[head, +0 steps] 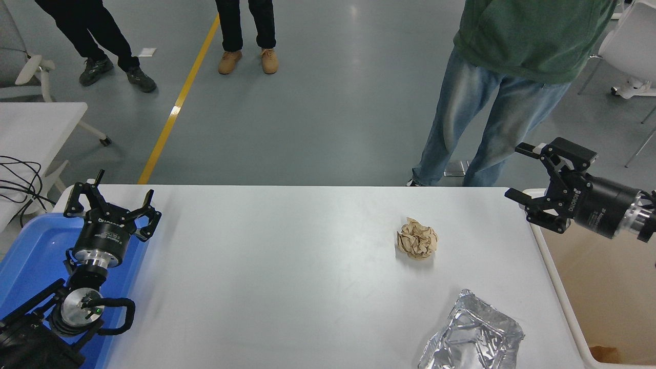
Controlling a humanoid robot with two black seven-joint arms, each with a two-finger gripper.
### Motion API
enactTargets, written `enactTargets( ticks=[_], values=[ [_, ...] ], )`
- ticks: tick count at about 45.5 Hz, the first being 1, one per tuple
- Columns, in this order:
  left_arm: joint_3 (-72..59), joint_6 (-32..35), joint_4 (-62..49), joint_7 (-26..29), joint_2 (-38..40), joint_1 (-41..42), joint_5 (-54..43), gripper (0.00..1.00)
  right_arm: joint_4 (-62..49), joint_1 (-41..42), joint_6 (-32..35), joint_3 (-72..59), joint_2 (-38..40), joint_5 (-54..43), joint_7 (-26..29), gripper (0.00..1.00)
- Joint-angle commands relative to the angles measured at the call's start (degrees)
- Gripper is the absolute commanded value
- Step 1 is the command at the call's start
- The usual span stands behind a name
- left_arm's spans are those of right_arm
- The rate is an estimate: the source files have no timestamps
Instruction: Clean the table surface
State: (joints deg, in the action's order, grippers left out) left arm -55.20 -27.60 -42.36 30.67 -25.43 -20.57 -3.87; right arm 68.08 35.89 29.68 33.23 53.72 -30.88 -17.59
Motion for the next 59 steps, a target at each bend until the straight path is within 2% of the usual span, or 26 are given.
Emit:
enactTargets(
  ticks=[1,13,33,43,52,59],
  values=[
    [0.0,0.0,0.0,0.0,-0.06,0.0,0.0,0.99,2.32,-0.2,-0.06,-0.18,2.0,-15.77,-0.25,1.0],
    [0.0,0.0,0.0,0.0,0.03,0.0,0.0,0.99,3.99,0.15,-0.06,-0.54,2.53,-31.51,-0.34,1.0],
    [0.0,0.0,0.0,0.0,-0.06,0.0,0.0,0.99,7.95,-0.38,-0.24,-2.29,4.46,-47.95,-0.34,1.0],
    [0.0,0.0,0.0,0.0,0.02,0.0,0.0,0.99,8.03,0.5,-0.59,-6.86,3.94,-52.52,-0.34,1.0],
    [0.0,0.0,0.0,0.0,0.03,0.0,0.0,0.99,8.03,0.14,-3.93,-9.41,2.88,-62.45,-0.34,1.0],
    [0.0,0.0,0.0,0.0,-0.06,0.0,0.0,0.99,8.3,1.29,-9.9,-12.05,0.16,-66.85,-0.69,1.0]
  ],
)
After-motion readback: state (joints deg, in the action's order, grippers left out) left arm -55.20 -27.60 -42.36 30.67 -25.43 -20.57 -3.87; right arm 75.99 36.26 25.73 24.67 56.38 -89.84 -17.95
